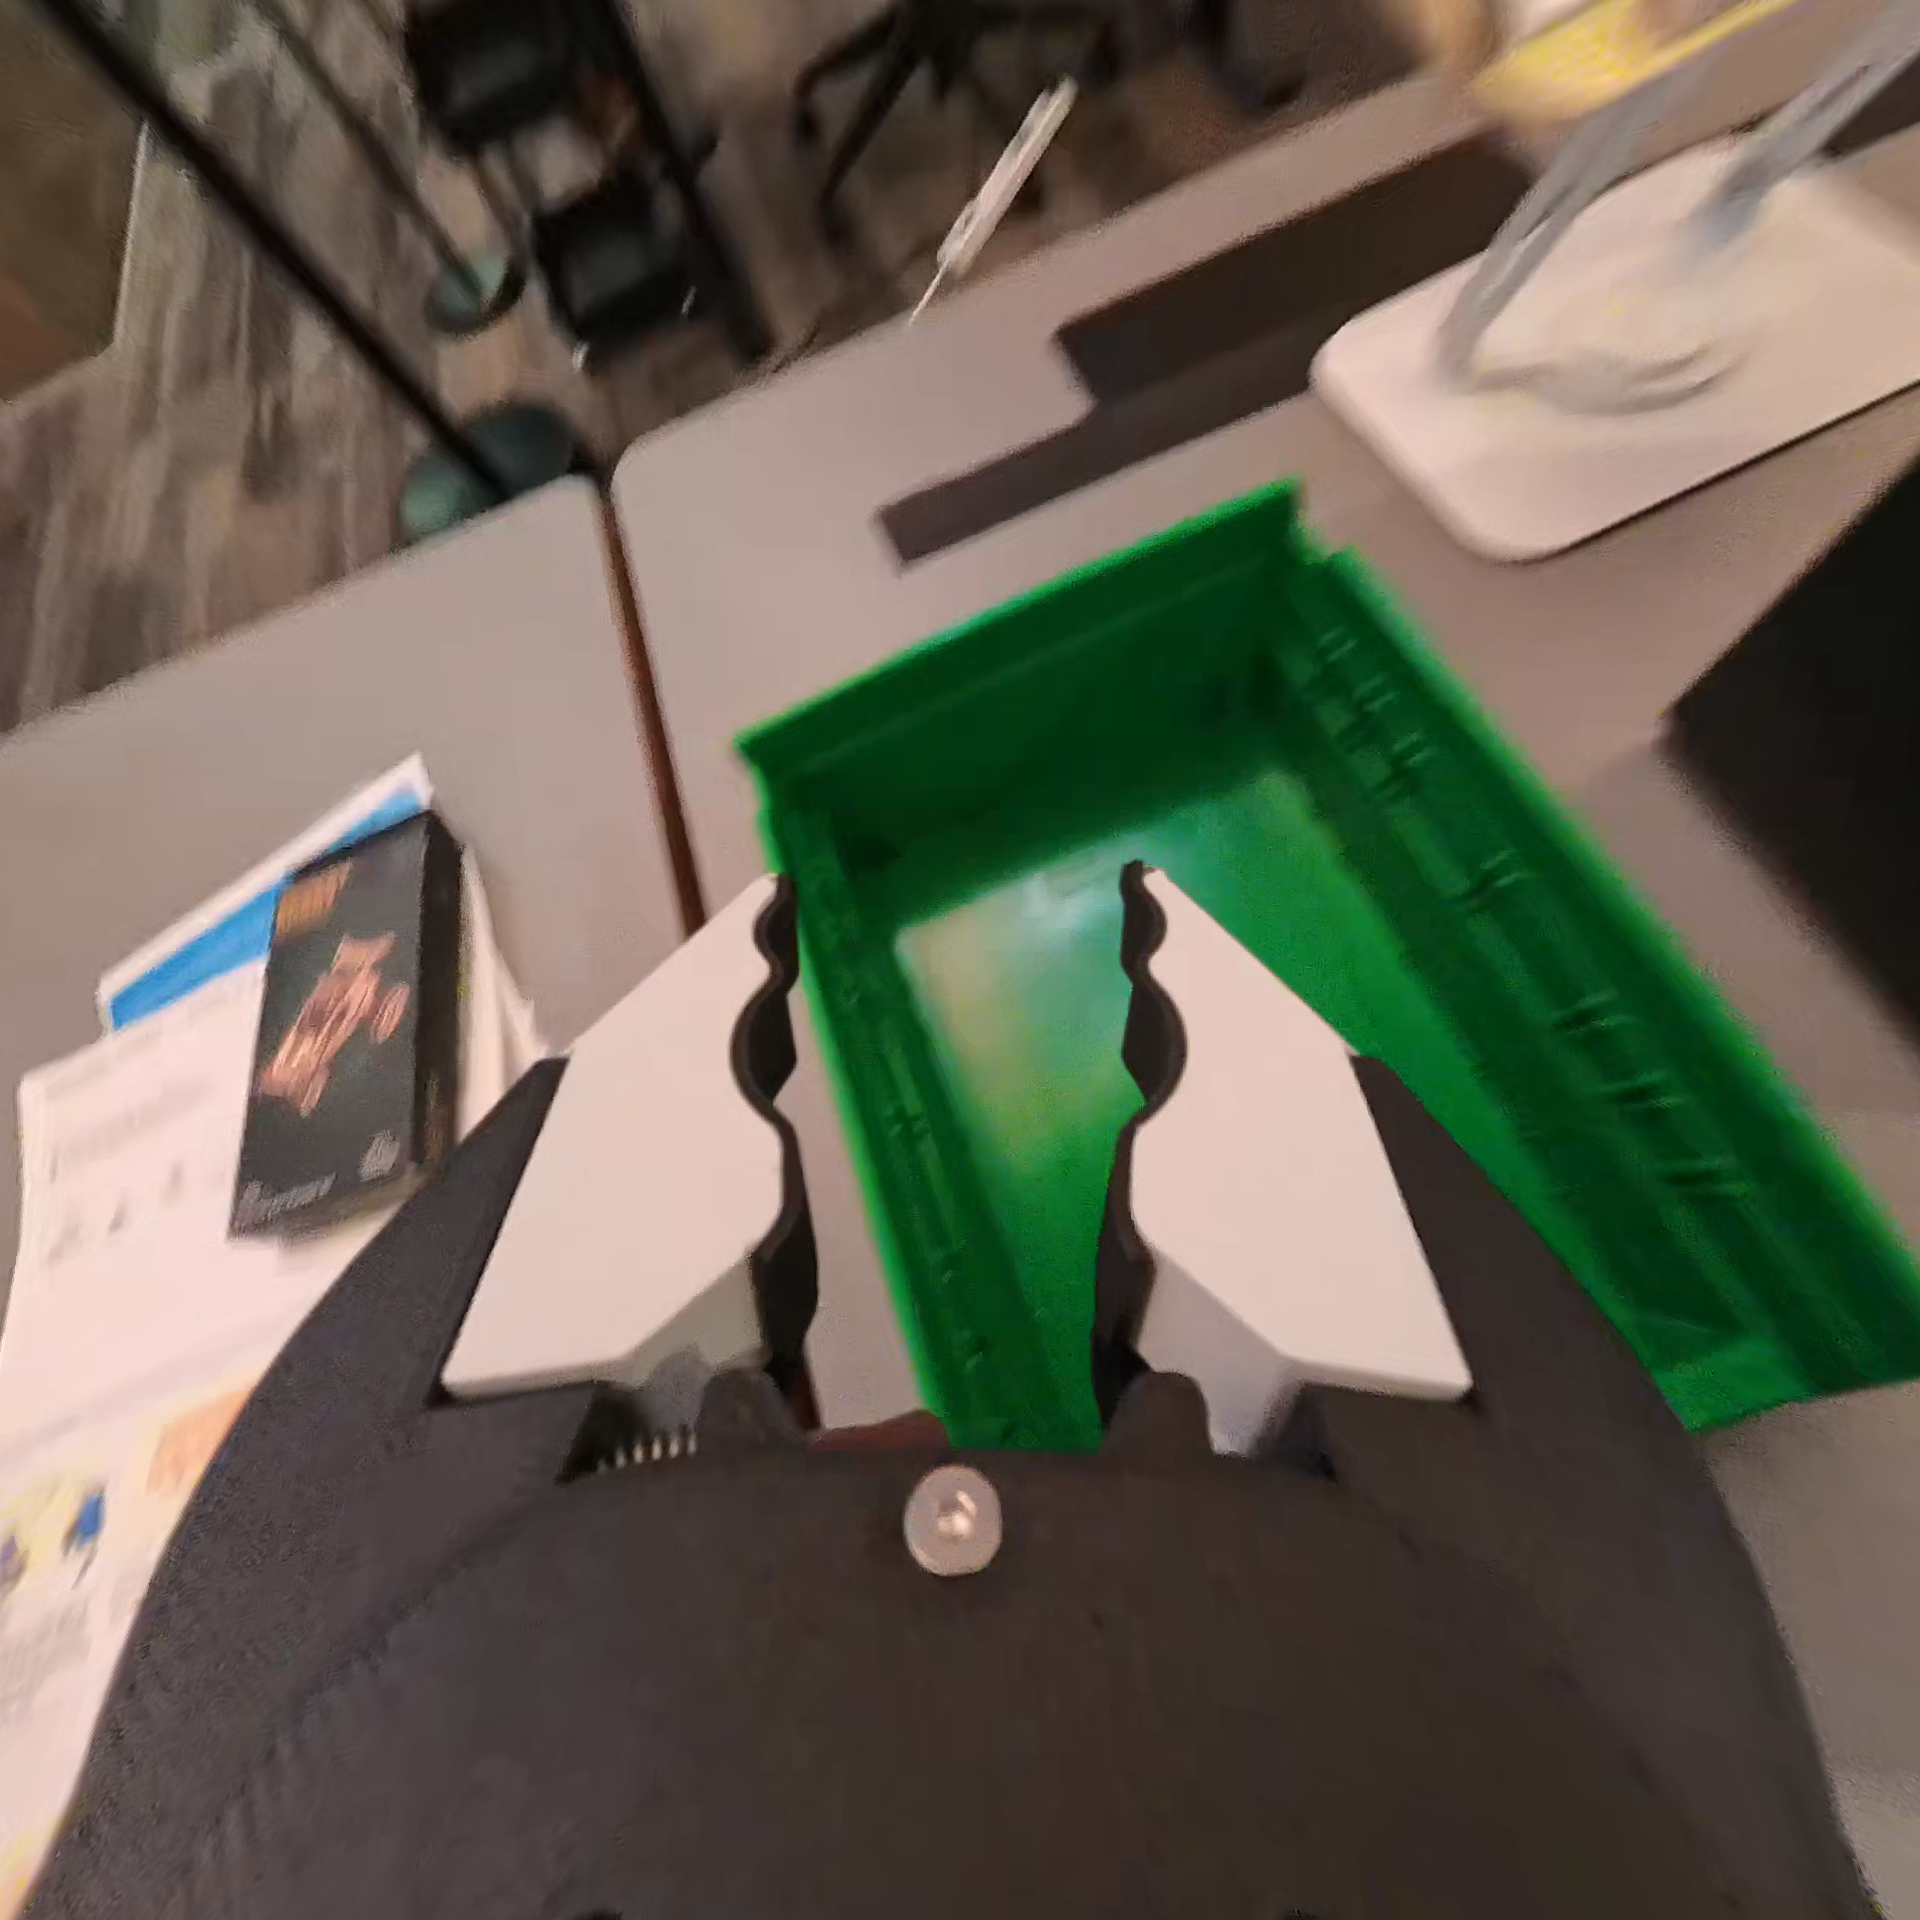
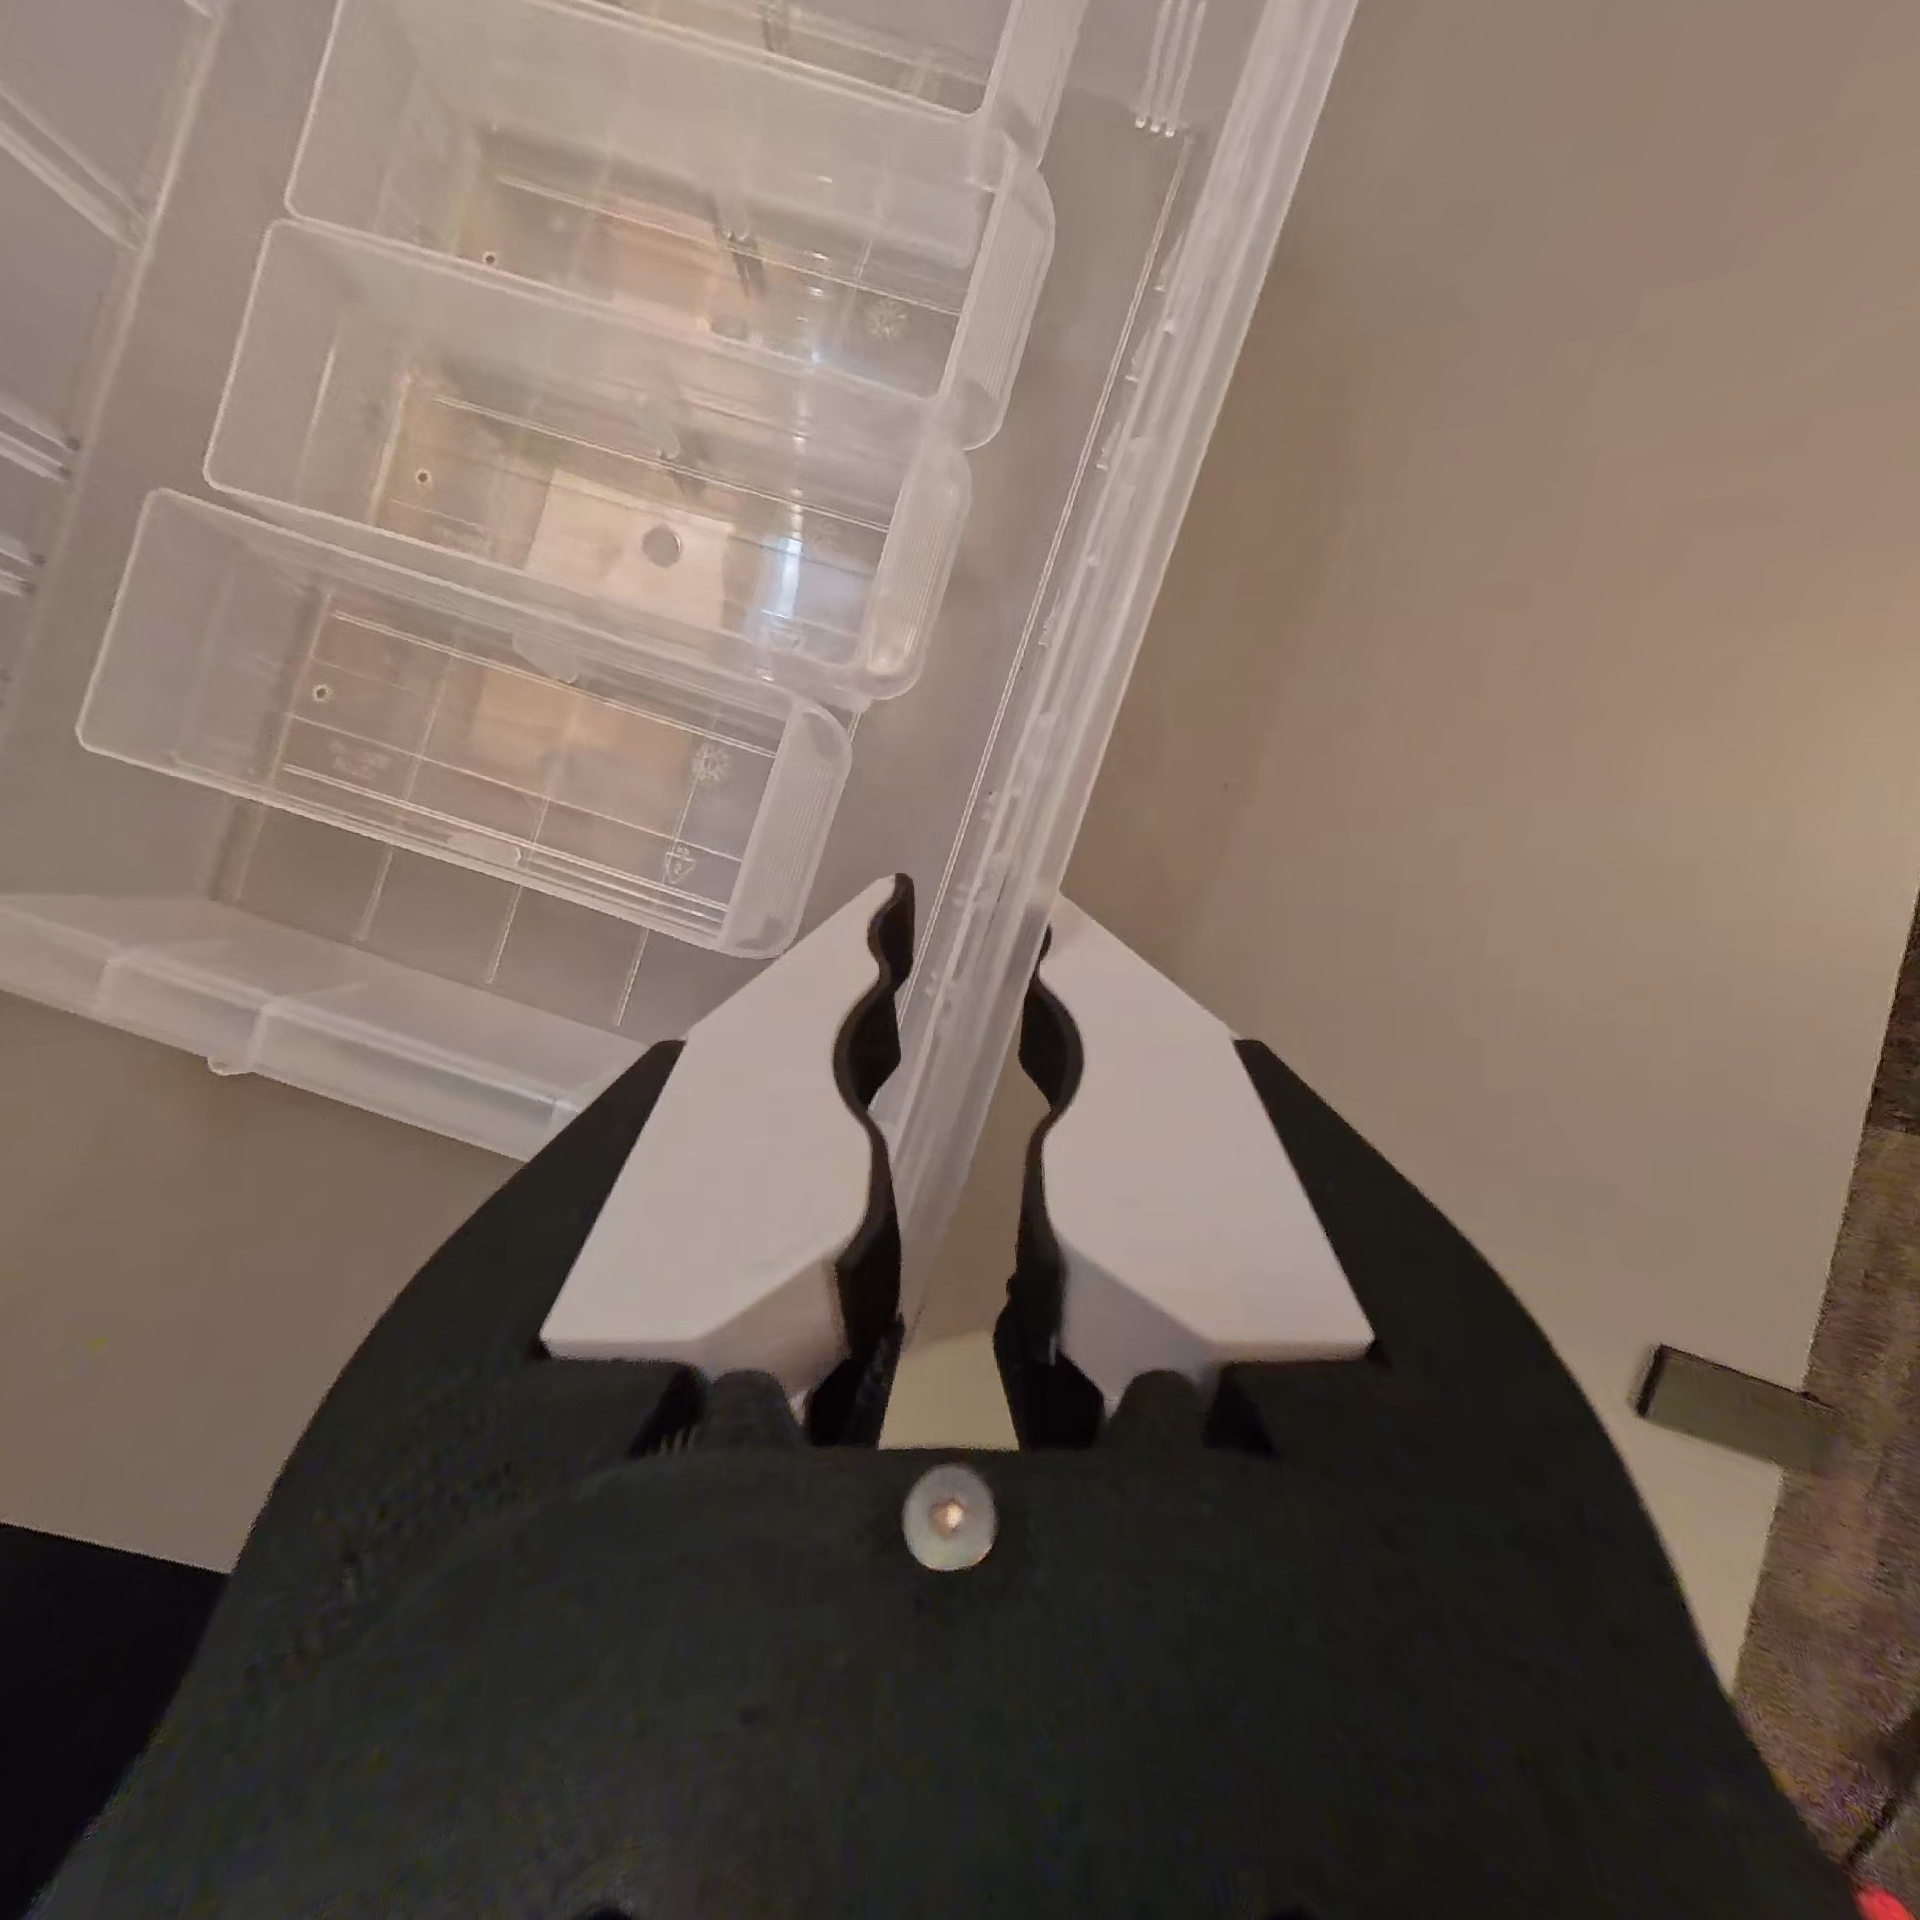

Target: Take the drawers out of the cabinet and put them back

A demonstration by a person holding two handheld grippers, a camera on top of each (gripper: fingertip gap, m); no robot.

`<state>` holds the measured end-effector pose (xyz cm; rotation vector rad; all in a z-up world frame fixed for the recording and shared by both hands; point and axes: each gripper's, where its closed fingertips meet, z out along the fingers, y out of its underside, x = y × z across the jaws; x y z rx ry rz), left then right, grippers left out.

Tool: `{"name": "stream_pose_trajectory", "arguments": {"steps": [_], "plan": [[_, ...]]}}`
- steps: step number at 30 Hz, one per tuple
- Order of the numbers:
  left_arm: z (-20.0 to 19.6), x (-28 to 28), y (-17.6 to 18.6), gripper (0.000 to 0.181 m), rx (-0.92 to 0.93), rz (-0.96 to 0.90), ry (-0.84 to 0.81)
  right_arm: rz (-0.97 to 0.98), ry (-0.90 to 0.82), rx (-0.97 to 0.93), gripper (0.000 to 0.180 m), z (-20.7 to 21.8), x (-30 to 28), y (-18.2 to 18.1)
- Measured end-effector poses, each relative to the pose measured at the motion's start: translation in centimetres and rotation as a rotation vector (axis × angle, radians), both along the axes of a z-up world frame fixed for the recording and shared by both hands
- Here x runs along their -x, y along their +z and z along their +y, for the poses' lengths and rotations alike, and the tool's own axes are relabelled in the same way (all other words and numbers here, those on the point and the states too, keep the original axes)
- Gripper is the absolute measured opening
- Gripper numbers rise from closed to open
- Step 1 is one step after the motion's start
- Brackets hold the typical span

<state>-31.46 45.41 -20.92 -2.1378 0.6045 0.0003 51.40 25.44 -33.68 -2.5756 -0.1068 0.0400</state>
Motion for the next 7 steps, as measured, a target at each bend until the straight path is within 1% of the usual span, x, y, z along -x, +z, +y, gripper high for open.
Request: {"name": "stream_pose_trajectory", "arguments": {"steps": [1,4,7], "plan": [[0.1,1.8,-1.6,0.065,0.033,0.022,0.043,0.011,-0.011,-0.003,0.011,0.0,0.0,0.0],[-0.4,5.2,-6.6,0.075,0.181,-0.015,0.128,0.024,-0.040,-0.008,0.003,-0.6,-0.5,0.0],[-0.7,6.2,-10.0,0.072,0.249,-0.090,0.139,0.071,-0.021,-0.009,0.003,-1.7,0.2,0.0]]}}
